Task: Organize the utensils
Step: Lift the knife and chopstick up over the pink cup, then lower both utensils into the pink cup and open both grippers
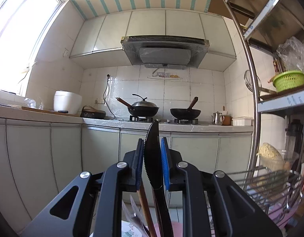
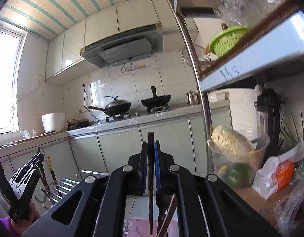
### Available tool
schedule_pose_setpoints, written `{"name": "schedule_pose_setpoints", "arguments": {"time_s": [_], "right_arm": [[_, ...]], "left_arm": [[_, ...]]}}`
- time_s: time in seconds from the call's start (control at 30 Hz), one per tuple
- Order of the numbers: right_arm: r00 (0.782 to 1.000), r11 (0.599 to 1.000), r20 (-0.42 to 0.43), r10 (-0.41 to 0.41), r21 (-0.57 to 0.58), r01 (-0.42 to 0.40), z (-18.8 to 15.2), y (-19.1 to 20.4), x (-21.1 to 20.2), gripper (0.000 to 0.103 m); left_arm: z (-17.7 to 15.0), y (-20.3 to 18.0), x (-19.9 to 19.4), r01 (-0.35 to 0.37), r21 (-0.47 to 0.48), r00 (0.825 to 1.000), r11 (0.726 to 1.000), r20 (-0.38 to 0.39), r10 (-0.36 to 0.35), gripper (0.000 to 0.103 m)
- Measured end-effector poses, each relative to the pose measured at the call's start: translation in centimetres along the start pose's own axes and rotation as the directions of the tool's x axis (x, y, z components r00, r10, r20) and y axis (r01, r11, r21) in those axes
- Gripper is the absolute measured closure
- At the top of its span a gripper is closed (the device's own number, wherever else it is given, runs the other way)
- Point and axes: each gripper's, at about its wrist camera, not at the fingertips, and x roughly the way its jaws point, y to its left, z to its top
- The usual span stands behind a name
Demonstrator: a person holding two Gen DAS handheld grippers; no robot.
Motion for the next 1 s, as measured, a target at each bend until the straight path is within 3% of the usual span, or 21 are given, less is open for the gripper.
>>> {"name": "schedule_pose_setpoints", "arguments": {"time_s": [0.33,0.6,1.0], "right_arm": [[0.997,0.999,-0.081,0.013,0.032,-0.010,-2.8,0.0,-1.3,0.097],[0.987,0.999,-0.159,0.008,0.040,-0.001,-5.0,0.0,-1.5,0.097],[0.972,0.999,-0.235,-0.016,0.034,0.025,-6.2,0.0,-1.3,0.093]], "left_arm": [[-2.2,-0.3,-2.7,0.018,0.046,1.000,0.999,-0.020,-0.017,0.086],[-3.8,-0.2,-3.3,0.047,0.052,0.993,0.998,-0.108,-0.041,0.086],[-5.0,1.2,-3.3,0.090,-0.033,0.951,0.995,-0.293,-0.095,0.086]]}}
